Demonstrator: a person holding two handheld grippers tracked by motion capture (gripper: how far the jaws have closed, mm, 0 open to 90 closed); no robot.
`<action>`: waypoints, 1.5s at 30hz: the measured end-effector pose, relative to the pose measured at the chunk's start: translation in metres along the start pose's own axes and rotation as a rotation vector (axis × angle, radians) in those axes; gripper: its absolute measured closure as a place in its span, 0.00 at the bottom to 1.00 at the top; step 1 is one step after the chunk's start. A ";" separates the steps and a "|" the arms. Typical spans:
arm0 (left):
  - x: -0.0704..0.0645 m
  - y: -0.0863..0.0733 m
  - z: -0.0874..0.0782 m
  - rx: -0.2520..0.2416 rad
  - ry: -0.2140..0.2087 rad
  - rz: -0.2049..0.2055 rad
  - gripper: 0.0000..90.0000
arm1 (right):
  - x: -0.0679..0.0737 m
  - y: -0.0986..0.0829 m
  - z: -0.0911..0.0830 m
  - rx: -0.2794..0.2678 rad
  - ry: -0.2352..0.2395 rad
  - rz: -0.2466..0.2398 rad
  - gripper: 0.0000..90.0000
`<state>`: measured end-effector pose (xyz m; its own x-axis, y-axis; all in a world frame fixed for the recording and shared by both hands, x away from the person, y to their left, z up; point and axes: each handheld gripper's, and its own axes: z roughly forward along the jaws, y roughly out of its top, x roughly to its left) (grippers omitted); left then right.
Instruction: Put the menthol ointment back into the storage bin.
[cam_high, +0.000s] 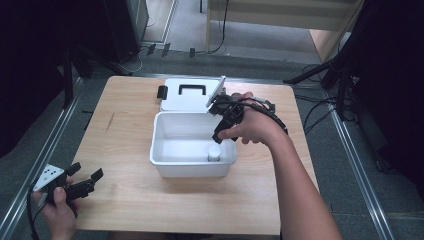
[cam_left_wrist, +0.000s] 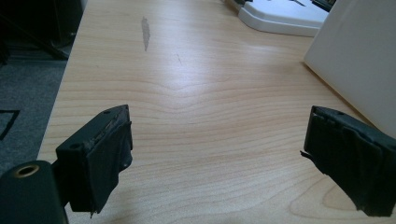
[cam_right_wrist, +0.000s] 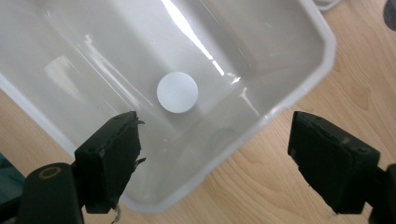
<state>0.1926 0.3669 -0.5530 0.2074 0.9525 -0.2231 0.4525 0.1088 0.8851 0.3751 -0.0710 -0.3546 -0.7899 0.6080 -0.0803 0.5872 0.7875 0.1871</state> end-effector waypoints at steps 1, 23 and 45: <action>0.000 0.000 0.000 0.000 0.000 0.000 0.10 | -0.002 -0.003 -0.002 -0.004 -0.002 0.004 0.18; 0.000 0.000 0.000 0.000 0.000 0.001 0.10 | -0.041 -0.071 -0.019 -0.021 -0.032 0.105 0.15; -0.001 0.000 0.000 0.008 0.003 0.012 0.10 | -0.075 -0.154 0.019 -0.127 -0.041 0.292 0.15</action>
<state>0.1923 0.3658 -0.5529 0.2103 0.9545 -0.2112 0.4566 0.0951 0.8846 0.3472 -0.2358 -0.3962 -0.5819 0.8121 -0.0444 0.7590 0.5618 0.3290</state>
